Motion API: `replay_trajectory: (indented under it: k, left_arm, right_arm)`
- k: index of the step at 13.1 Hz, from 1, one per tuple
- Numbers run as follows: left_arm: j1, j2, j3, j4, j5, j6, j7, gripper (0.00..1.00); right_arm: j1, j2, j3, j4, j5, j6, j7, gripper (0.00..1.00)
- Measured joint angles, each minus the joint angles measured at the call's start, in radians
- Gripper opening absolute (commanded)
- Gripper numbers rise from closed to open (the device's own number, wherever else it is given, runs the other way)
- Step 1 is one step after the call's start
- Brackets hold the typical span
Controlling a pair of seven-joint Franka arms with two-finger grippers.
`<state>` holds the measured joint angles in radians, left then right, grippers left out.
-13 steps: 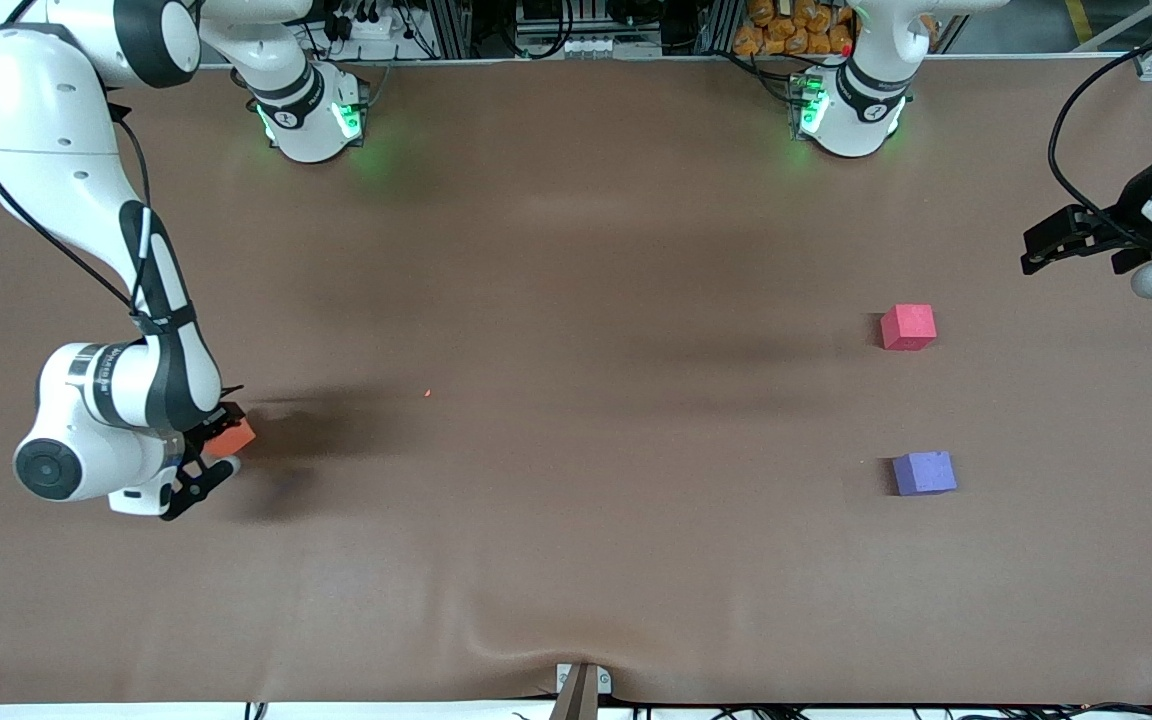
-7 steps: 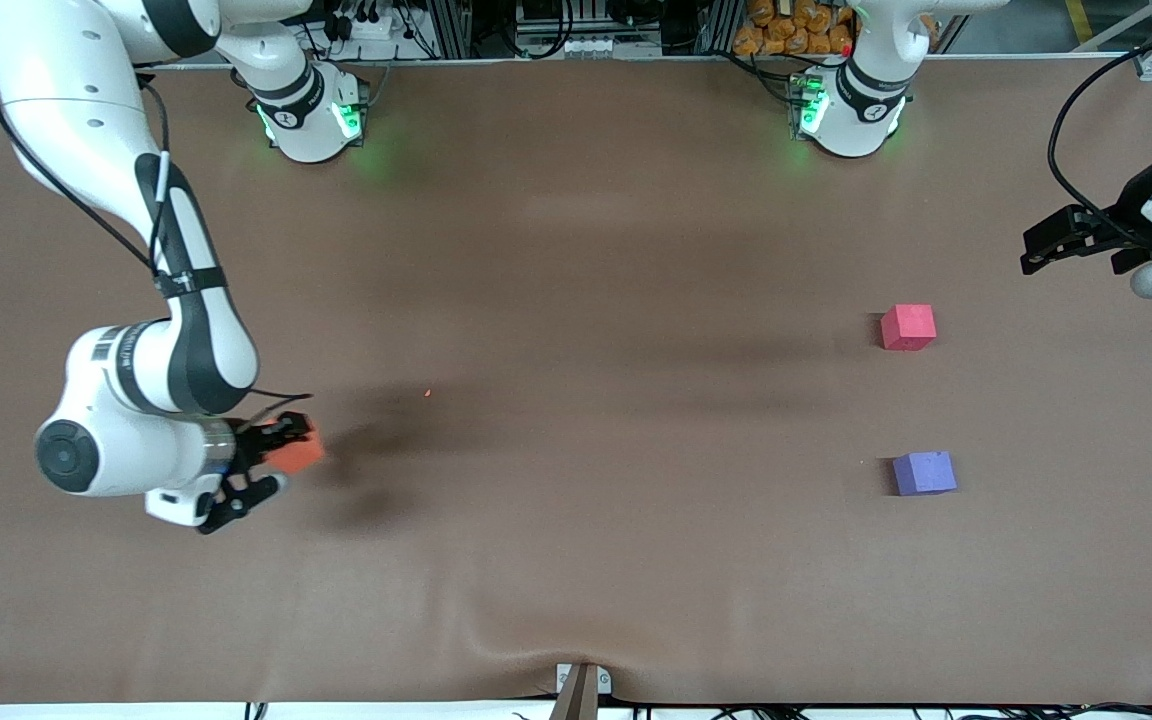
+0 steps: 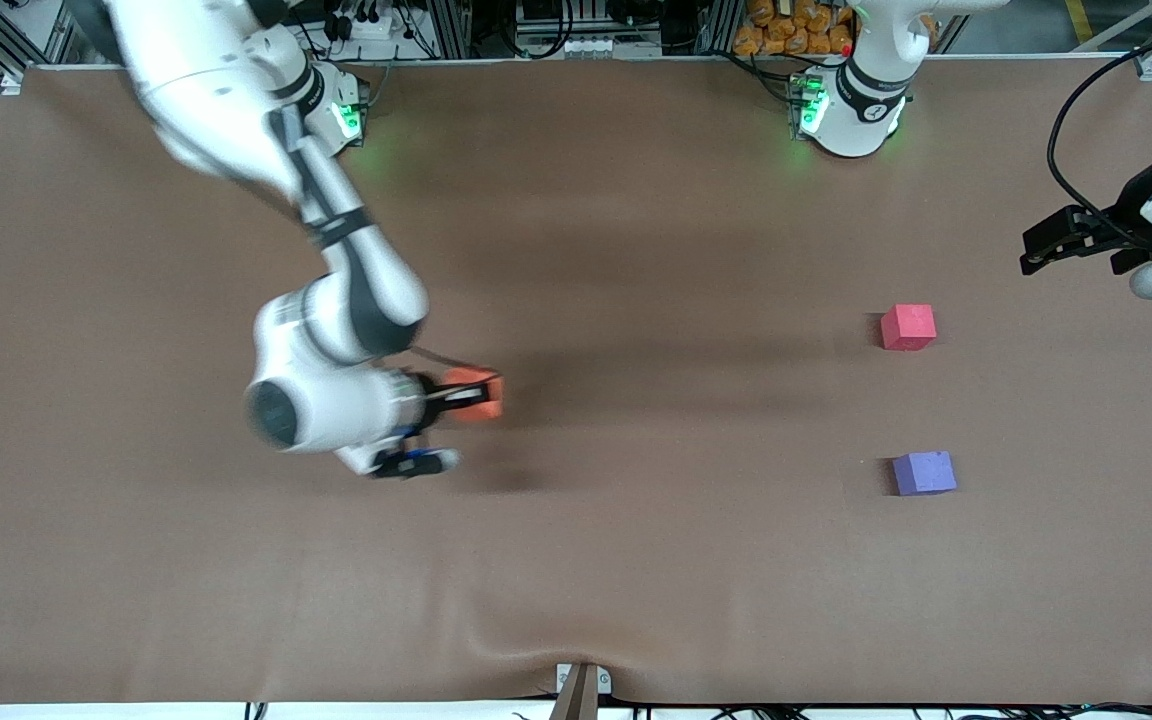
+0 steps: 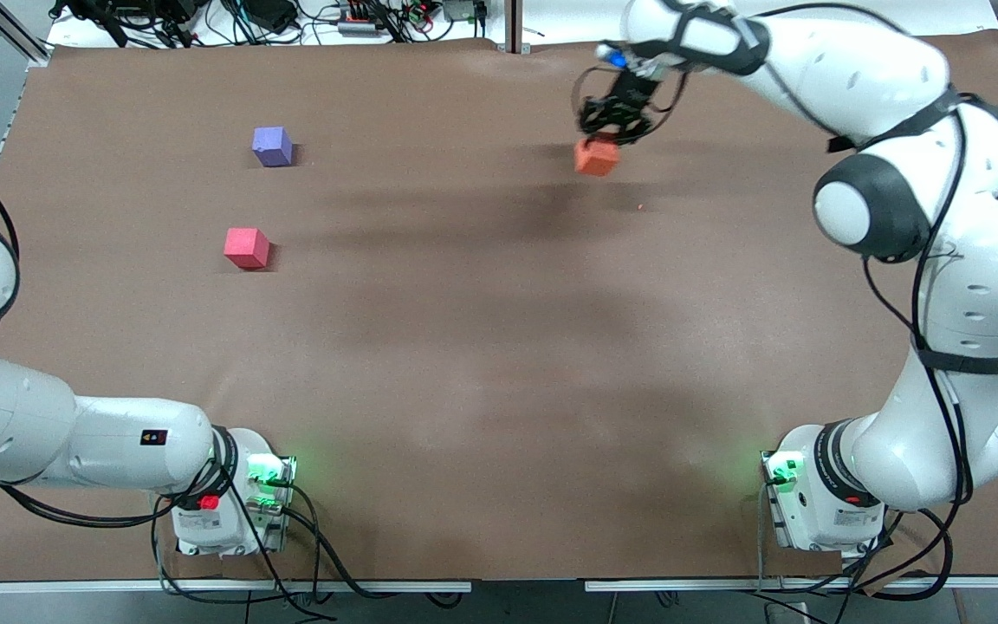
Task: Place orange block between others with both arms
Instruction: 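Carry the orange cube toward table center while the left gripper approaches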
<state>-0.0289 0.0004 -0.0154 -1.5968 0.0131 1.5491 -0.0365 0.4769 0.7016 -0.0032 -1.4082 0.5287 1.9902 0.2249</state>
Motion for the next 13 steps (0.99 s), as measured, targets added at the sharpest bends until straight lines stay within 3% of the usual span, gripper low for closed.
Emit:
replay_trajectory:
  k: [3, 6, 10, 11, 13]
  left_arm:
    - [0.000, 0.000, 0.000, 0.000, 0.000, 0.000, 0.000, 1.00]
    - [0.000, 0.002, 0.000, -0.001, 0.000, 0.000, 0.000, 1.00]
    - [0.000, 0.003, 0.000, -0.001, 0.000, 0.000, 0.000, 1.00]
    - [0.000, 0.003, 0.000, -0.001, 0.000, 0.000, 0.000, 1.00]
    - [-0.001, 0.003, 0.000, -0.001, 0.000, 0.000, 0.000, 1.00]
  right_arm:
    - [0.143, 0.044, -0.001, -0.003, 0.036, 0.197, 0.198, 0.35]
    - [0.222, 0.105, -0.002, -0.003, 0.135, 0.380, 0.249, 0.37]
    - [0.266, 0.134, -0.003, -0.003, 0.194, 0.470, 0.256, 0.56]
    - [0.267, 0.135, -0.003, -0.003, 0.195, 0.470, 0.256, 0.61]
    - [0.268, 0.135, -0.003, -0.003, 0.195, 0.470, 0.256, 0.95]
